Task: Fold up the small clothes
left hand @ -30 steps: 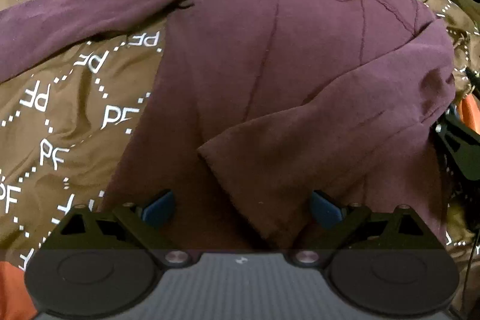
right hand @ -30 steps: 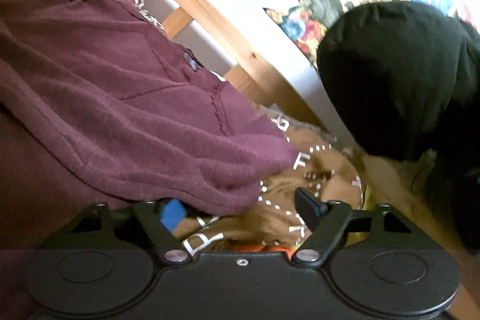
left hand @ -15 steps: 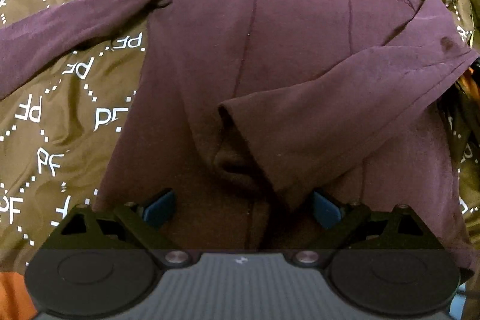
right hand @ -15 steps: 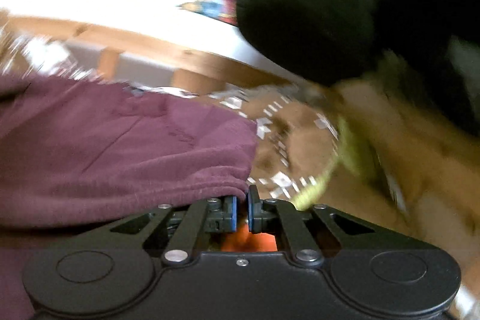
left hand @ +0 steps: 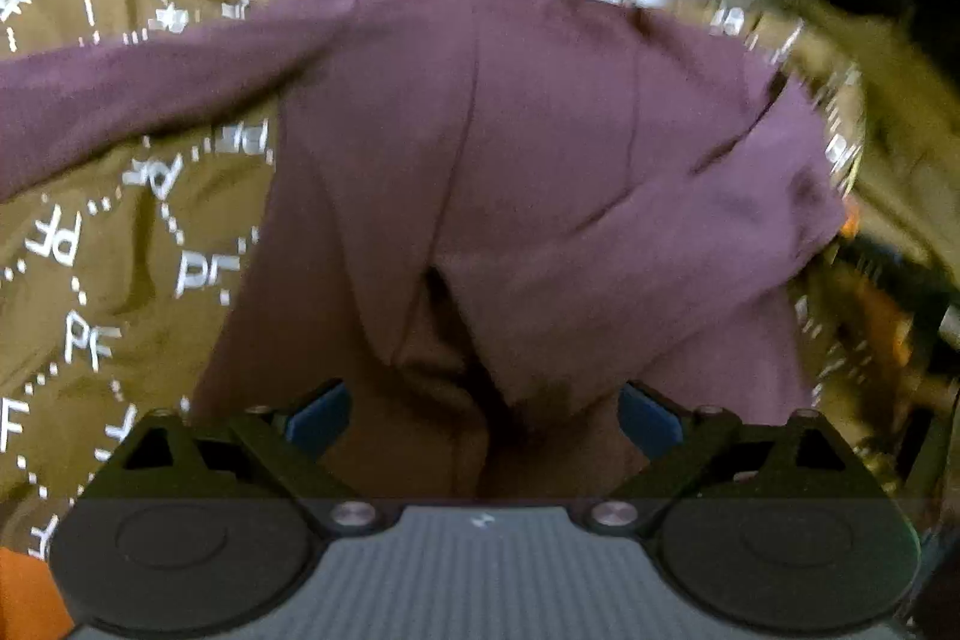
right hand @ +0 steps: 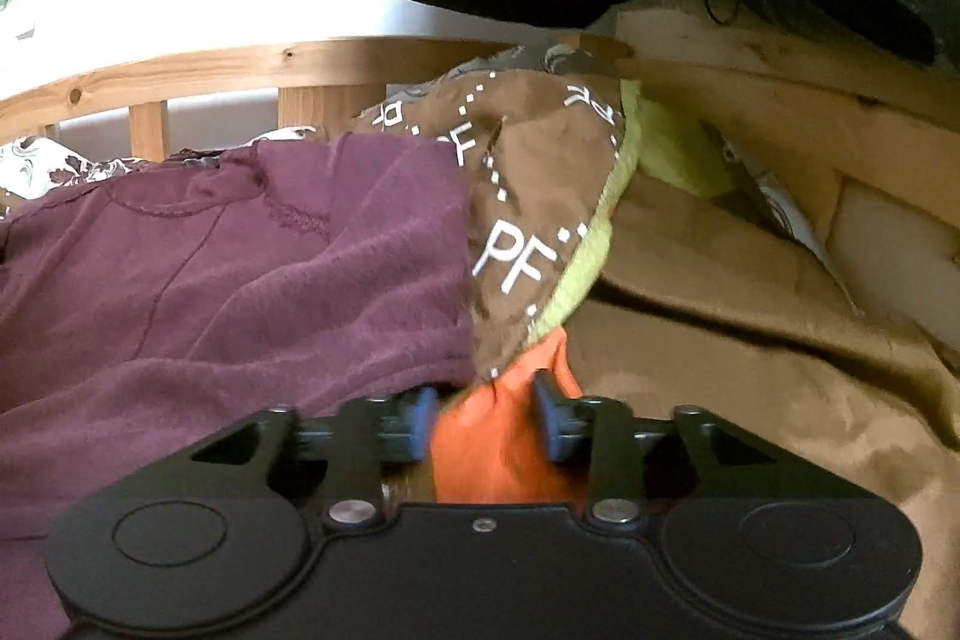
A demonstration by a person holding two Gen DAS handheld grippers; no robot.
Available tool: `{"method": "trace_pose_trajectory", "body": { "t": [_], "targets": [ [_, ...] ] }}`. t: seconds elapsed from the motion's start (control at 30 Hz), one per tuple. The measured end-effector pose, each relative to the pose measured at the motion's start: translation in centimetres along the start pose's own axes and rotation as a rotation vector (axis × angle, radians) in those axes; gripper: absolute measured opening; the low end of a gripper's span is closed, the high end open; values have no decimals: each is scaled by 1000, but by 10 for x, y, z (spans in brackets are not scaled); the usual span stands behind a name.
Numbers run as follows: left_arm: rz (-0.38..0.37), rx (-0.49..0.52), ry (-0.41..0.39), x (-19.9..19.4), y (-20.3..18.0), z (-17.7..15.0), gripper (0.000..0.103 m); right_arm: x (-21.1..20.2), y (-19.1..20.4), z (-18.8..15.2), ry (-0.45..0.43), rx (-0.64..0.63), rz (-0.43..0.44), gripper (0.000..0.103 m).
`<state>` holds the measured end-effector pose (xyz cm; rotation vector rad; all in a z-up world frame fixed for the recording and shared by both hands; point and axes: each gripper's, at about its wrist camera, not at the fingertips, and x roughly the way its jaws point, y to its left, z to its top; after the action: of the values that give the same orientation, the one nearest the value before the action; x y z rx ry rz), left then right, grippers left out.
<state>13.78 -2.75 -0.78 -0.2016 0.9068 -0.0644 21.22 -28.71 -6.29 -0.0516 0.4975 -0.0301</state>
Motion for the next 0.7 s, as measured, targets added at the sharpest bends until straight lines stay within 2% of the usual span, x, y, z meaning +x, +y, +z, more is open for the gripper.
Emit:
{"method": "trace_pose_trajectory", "body": {
  "t": [0.07,0.13,0.2,0.27,0.33,0.4,0.47,0.53,0.7],
  "targets": [
    [0,-7,-45,-6,3,1,100,-11,3,-4,12,-17,-13,61],
    [32,-17,-60,-6,5,1,101,-21,6,-7,18,-38,-28,70],
    [86,-17,-44,0,7,3,101,-31,6,-8,3,-36,-41,80],
    [146,-28,-17,10,8,4,101,-35,3,-5,-20,-20,-49,85],
    [159,-56,6,16,13,2,101,-36,0,-3,-55,17,-53,87],
    [157,-82,20,21,14,1,101,-34,-2,-3,-104,42,-31,95],
    [174,-86,49,29,15,-1,101,-26,-3,-2,-158,31,3,95],
    [206,-58,93,39,13,-4,101,-16,-2,0,-160,13,44,94],
    [229,-21,87,42,9,-11,102,4,3,12,-178,-7,150,82]
  ]
}}
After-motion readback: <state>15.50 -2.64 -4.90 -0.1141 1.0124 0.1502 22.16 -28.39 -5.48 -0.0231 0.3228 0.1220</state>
